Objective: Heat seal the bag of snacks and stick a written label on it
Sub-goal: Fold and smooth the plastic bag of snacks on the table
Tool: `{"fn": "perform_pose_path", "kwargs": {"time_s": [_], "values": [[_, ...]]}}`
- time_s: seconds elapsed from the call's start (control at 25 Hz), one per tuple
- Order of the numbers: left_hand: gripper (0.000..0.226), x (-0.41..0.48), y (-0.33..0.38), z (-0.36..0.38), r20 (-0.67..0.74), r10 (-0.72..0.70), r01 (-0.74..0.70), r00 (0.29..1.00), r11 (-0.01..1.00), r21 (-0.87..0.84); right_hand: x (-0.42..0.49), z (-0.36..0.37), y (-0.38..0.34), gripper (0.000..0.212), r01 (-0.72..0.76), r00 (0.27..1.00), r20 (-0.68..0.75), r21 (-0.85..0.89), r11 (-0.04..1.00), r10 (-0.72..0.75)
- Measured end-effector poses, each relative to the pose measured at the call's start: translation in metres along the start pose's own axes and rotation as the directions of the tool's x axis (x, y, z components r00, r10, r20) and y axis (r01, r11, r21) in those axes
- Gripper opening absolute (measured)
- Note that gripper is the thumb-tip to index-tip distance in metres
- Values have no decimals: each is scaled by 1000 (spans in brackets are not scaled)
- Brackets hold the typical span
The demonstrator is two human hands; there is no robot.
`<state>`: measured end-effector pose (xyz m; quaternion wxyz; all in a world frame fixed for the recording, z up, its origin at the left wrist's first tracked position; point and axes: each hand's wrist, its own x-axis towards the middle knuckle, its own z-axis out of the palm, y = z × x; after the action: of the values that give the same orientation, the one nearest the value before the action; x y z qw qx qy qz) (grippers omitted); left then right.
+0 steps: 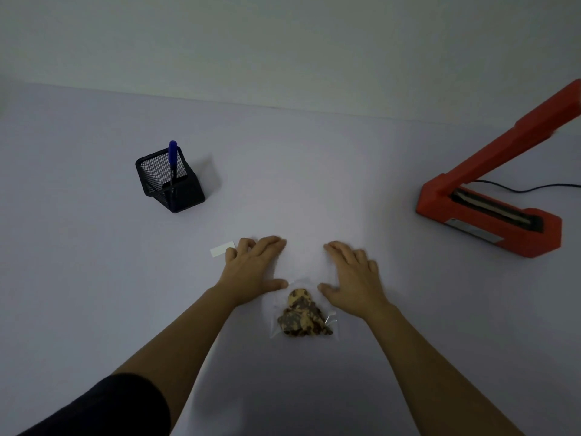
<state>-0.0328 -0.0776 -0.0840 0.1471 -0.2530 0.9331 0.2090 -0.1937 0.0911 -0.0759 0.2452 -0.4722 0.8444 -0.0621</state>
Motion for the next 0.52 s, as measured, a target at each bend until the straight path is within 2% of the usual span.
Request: {"fn": "perform_pose_path", "kwargs": {"time_s": [0.08, 0.16, 0.28, 0.36, 0.52], "values": [[83, -1, 6, -2, -40, -4, 2, 999, 998, -55, -2, -1, -1, 73, 35, 999, -32, 27, 999, -34], [63, -7, 15, 2, -121, 40, -48, 992, 997, -60, -5, 0, -4, 56, 114, 991, -73, 66, 991, -110], [36, -15, 24, 15, -233, 210, -213, 950, 977, 15, -8, 6, -7, 30, 212, 975, -96, 133, 968, -200], [33, -16, 21, 22, -229, 289, -283, 930, 957, 62, -10, 12, -7, 28, 261, 964, -87, 163, 951, -250], [37, -16, 14, 25, -185, 294, -285, 938, 956, 76, -12, 21, -3, 34, 264, 962, -106, 126, 956, -251]]}}
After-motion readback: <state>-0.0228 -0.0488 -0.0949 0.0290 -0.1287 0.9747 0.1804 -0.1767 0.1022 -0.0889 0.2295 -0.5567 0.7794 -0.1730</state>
